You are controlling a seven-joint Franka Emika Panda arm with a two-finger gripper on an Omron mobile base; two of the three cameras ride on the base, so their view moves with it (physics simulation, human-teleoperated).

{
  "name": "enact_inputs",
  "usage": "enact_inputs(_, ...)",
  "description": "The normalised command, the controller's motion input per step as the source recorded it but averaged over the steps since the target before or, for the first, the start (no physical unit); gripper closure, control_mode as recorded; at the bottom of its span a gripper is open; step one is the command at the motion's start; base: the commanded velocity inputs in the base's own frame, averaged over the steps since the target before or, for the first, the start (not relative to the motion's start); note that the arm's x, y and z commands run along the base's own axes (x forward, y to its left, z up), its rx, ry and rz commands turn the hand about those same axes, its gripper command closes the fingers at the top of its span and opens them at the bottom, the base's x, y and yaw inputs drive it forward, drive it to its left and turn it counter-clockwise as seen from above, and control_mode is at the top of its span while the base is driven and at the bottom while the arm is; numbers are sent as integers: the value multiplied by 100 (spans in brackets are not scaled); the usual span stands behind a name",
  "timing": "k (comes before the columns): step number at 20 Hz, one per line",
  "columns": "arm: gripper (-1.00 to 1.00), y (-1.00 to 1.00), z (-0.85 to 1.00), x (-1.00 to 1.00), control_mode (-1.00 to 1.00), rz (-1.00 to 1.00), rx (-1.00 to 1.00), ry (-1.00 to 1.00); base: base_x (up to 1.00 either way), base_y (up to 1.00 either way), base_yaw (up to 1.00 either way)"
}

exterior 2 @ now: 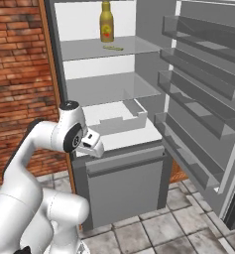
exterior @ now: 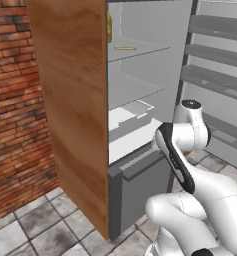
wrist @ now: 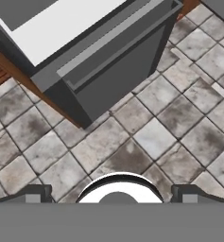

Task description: Retrieve the butter from the fridge and place it on a plate on the dining table. Then retrieve the butter knife by the fridge and place it near the plate.

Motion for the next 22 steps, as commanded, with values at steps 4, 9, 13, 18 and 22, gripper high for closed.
enact_inputs(4,-100,0,0,0,100,0,0,0,0,0,0)
enact_inputs(9,-100,0,0,0,100,0,0,0,10,3,24)
enact_inputs(13,-100,0,0,0,100,0,0,0,20,-12,44)
enact_inputs(18,-100,0,0,0,100,0,0,0,15,-18,45)
enact_inputs(22,-100,0,0,0,100,0,0,0,35,-25,44)
